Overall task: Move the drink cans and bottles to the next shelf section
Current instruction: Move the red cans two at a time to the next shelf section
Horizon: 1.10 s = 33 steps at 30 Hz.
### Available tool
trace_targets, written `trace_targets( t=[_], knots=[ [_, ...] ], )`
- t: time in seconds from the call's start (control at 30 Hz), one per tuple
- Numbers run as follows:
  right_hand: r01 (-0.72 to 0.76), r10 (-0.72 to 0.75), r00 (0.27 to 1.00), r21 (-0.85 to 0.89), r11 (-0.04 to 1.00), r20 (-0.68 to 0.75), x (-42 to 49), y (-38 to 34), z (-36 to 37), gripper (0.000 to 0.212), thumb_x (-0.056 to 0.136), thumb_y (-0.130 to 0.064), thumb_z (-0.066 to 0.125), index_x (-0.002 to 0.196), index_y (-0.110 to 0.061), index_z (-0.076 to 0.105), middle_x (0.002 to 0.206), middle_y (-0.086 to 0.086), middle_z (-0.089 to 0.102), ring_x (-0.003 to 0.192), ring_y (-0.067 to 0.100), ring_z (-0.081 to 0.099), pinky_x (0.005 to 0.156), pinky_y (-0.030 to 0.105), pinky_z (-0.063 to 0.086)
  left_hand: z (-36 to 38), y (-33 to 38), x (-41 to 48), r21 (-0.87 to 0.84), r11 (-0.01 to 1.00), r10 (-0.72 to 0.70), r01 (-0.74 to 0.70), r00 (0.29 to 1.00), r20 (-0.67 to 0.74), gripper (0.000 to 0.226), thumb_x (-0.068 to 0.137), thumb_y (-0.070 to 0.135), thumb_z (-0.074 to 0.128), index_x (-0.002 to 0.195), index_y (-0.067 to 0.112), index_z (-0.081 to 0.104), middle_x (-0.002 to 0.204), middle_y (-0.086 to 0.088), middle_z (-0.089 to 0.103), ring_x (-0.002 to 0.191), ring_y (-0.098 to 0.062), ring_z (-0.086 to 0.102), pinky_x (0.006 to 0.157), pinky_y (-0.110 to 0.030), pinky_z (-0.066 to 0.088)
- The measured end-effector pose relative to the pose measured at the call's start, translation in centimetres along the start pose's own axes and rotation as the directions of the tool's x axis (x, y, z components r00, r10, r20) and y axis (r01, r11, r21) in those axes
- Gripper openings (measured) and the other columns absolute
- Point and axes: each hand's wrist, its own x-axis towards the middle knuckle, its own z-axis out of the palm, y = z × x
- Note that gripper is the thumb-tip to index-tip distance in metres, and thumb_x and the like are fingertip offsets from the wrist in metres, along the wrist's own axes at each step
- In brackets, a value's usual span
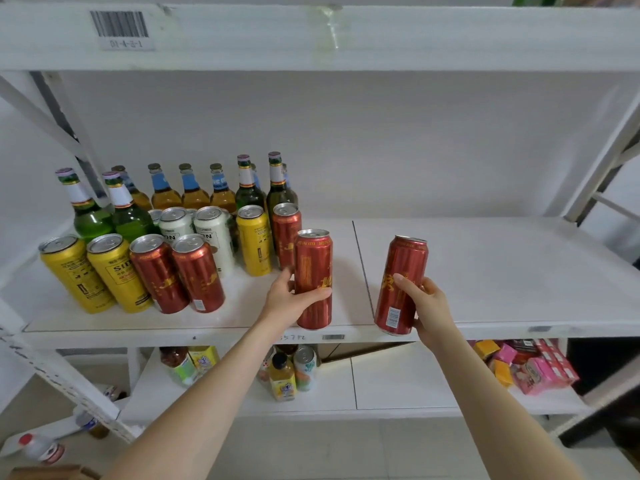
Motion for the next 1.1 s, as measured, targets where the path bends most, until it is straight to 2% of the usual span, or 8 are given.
trace_targets(
  t=[0.07,0.17,0.3,0.37,0.5,0.7,0.87,1.1],
  knots=[
    [0.004,-0.004,1.000,-0.024,1.000,-0.003,-0.1,-0.5,-2.4,0.045,0.082,-0.028,0.078,0.120,-0.014,0.058,0.110,0.010,0.070,0.093,0.021,0.069,0.069,0.038,0.054,2.6,0.4,-0.8,-0.004,1.000,-0.017,0.017,1.000,0.002,0.072,0.053,0.052,0.087,0.117,0.044,0.055,0.115,0.007,0.068,0.106,-0.011,0.064,0.089,-0.037,0.053],
    [0.007,-0.007,1.000,-0.059,0.998,-0.005,-0.3,-1.2,-6.3,0.051,0.082,-0.030,0.079,0.125,-0.014,0.057,0.112,0.010,0.069,0.097,0.025,0.069,0.078,0.044,0.056,6.9,0.9,-2.1,-0.025,0.999,-0.034,0.034,0.999,-0.005,0.061,0.062,0.042,0.089,0.114,0.039,0.056,0.111,0.007,0.068,0.103,-0.013,0.065,0.078,-0.030,0.053],
    [0.016,-0.018,1.000,-0.077,0.997,-0.017,-0.4,-1.8,-11.5,0.050,0.077,-0.034,0.082,0.118,-0.018,0.061,0.108,0.008,0.072,0.096,0.026,0.071,0.074,0.041,0.056,12.8,1.6,-3.4,-0.045,0.997,-0.056,0.056,0.998,0.008,0.058,0.070,0.034,0.087,0.118,0.034,0.055,0.112,0.007,0.067,0.101,-0.011,0.064,0.075,-0.028,0.051],
    [0.018,-0.020,0.999,-0.081,0.997,-0.027,0.0,-2.1,-13.8,0.051,0.073,-0.035,0.084,0.117,-0.019,0.062,0.107,0.008,0.072,0.095,0.026,0.072,0.078,0.044,0.058,15.3,1.9,-3.6,-0.042,0.997,-0.060,0.061,0.998,0.016,0.058,0.071,0.034,0.087,0.119,0.033,0.054,0.111,0.007,0.067,0.101,-0.011,0.063,0.074,-0.027,0.051],
    [0.026,-0.029,0.999,-0.072,0.997,-0.042,1.6,-2.9,-18.0,0.053,0.068,-0.035,0.087,0.113,-0.020,0.064,0.103,0.008,0.073,0.088,0.024,0.074,0.074,0.041,0.059,19.6,2.7,-2.4,-0.001,0.998,-0.060,0.060,0.997,0.049,0.064,0.068,0.037,0.088,0.123,0.032,0.055,0.112,0.005,0.067,0.103,-0.012,0.063,0.079,-0.030,0.050],
    [0.083,-0.088,0.992,-0.062,0.995,-0.090,5.5,-5.0,-23.7,0.044,0.069,-0.033,0.086,0.106,-0.023,0.065,0.102,0.008,0.074,0.090,0.025,0.073,0.076,0.041,0.058,26.1,4.6,1.5,0.046,0.998,-0.036,0.030,0.992,0.120,0.067,0.048,0.052,0.088,0.108,0.042,0.059,0.107,0.007,0.070,0.098,-0.009,0.067,0.071,-0.024,0.051],
    [0.112,-0.116,0.987,-0.038,0.993,-0.111,8.2,-6.9,-29.1,0.045,0.071,-0.031,0.086,0.110,-0.022,0.064,0.104,0.009,0.073,0.095,0.027,0.072,0.085,0.048,0.058,32.9,5.9,3.8,0.076,0.997,-0.023,0.011,0.987,0.160,0.066,0.046,0.050,0.088,0.105,0.040,0.062,0.104,0.005,0.073,0.095,-0.009,0.069,0.075,-0.025,0.053],
    [0.121,-0.127,0.989,-0.089,0.989,-0.074,10.9,-9.7,-38.3,0.047,0.072,-0.033,0.085,0.112,-0.024,0.062,0.106,0.006,0.072,0.095,0.025,0.072,0.079,0.042,0.057,43.7,7.2,4.7,0.067,0.997,-0.046,0.036,0.987,0.152,0.070,0.043,0.051,0.088,0.106,0.038,0.061,0.105,0.003,0.072,0.098,-0.015,0.069,0.088,-0.039,0.057]
  ],
)
